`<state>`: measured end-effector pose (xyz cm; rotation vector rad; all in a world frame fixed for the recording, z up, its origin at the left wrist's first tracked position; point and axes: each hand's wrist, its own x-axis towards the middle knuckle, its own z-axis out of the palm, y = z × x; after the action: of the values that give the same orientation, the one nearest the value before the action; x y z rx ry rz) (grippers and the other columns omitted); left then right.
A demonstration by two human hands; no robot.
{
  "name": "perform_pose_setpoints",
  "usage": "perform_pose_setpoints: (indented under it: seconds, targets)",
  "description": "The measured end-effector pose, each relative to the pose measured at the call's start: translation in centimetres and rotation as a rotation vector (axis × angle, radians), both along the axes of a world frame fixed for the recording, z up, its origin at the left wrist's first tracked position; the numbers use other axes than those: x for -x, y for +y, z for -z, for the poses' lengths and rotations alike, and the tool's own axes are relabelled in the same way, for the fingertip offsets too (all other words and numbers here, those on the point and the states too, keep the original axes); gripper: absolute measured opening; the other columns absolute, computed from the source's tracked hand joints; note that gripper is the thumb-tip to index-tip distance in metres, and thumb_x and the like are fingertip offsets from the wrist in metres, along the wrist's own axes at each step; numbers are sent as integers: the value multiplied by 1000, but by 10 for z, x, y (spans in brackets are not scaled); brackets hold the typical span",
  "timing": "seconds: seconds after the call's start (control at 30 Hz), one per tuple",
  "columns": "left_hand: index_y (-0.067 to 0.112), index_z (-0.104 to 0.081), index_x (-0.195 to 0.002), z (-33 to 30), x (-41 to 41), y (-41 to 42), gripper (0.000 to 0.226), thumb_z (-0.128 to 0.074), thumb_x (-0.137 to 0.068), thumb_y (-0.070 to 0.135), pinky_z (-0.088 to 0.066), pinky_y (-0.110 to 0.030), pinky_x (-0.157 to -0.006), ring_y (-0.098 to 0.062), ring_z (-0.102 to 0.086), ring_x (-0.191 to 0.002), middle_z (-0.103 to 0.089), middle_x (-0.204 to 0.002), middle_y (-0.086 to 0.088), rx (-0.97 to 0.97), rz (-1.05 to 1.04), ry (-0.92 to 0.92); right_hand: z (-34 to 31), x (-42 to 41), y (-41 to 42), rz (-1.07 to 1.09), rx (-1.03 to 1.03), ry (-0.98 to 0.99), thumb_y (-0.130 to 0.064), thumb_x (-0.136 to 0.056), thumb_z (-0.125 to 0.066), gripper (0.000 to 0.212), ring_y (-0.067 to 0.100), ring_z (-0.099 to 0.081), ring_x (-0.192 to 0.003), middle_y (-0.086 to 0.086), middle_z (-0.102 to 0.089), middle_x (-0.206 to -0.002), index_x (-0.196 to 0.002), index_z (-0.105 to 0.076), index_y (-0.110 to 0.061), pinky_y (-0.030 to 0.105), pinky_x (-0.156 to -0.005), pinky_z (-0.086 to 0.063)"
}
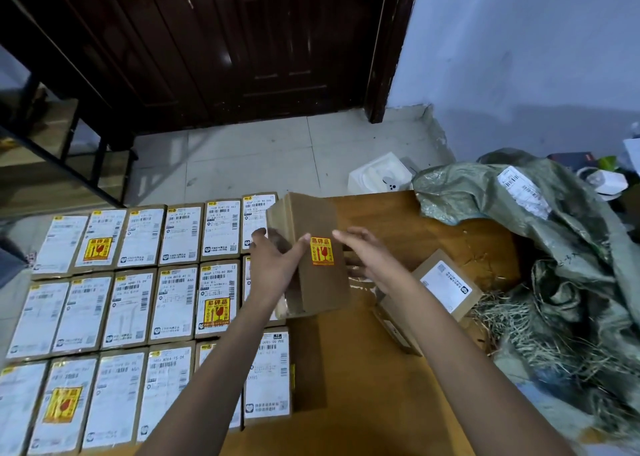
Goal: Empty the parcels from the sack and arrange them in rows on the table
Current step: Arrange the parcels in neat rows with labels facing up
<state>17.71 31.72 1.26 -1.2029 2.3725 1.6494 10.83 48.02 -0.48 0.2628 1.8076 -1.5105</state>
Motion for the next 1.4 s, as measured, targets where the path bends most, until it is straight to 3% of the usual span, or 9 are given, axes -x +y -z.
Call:
perform_pose_setpoints:
  seconds: [0.2, 0.33, 0.43, 0.53, 0.67, 0.8, 1.0, 1.27, 1.4]
  targets:
    - [7, -26, -144, -5, -13, 36, 96, -68, -74, 56, -42, -43, -104, -26, -42, -129, -43, -138, -12, 284, 209, 126, -2, -15, -15, 27, 63, 75, -72, -65, -68, 100, 18, -49, -125, -2, -48, -142, -145, -35, -23, 36, -102, -43]
    - [26, -40, -133, -22, -25, 41, 53, -62, -86, 40, -53, -26, -88, -9, -53, -119, -52, -132, 8, -24, 218, 280, -7, -9, 4, 121, 332, -145, -55, -84, -60, 54, 24, -68, -97, 9, -71, -112, -121, -64, -17, 36, -83, -55]
    - [28, -50, -119, -26, -32, 30, 26, -56, -95, 22, -53, -14, -72, -4, -59, -108, -59, -117, 13, -250, 104, 336, 7, -11, 19, 189, 341, -198, -62, -80, -60, 63, 31, -66, -101, 15, -70, -113, -123, -63, -16, 47, -96, -50]
    - [20, -48, -127, -21, -32, 20, 35, -57, -94, 29, -45, -10, -70, -8, -56, -109, -57, -123, 7, -223, 28, 230, 20, -18, 23, 199, 479, -247, -60, -88, -53, 62, 36, -57, -117, 20, -59, -132, -133, -57, -18, 54, -107, -41]
    - [19, -40, -138, -3, -30, 12, 69, -69, -81, 45, -51, -31, -86, -19, -61, -111, -60, -129, -1, -576, -23, 5, 19, -24, 16, 244, 602, -364, -54, -94, -44, 54, 32, -67, -104, 16, -66, -121, -124, -65, -15, 44, -86, -57]
    - [10, -53, -130, 6, -33, 7, 60, -69, -78, 37, -55, -44, -87, -28, -69, -101, -71, -113, -10, -817, -13, -5, 20, -25, 11, 245, 573, -383, -48, -98, -41, 46, 31, -69, -101, 15, -70, -115, -119, -67, -16, 43, -81, -59]
    - [14, -48, -129, 9, -35, 2, 55, -71, -81, 27, -58, -34, -75, -21, -70, -95, -69, -114, -7, -706, -80, 52, 21, -23, 11, 134, 187, -254, -58, -86, -57, 52, 26, -69, -102, 9, -73, -108, -118, -65, -18, 42, -94, -52]
    - [17, -46, -130, 15, -22, -2, 62, -74, -77, 34, -55, -34, -82, -19, -67, -102, -64, -122, -7, -653, -56, 91, 21, -37, 27, 90, 178, -30, -30, -79, -74, 48, 15, -67, -103, -2, -70, -114, -123, -56, -28, 24, -73, -53]
    - [20, -40, -138, 18, -14, -12, 70, -69, -80, 46, -41, -31, -91, -15, -49, -122, -50, -137, 1, -272, 94, 15, 28, -25, 23, 186, 141, -33, -29, -80, -76, 39, 16, -68, -98, -1, -73, -107, -114, -59, -29, 29, -75, -55]
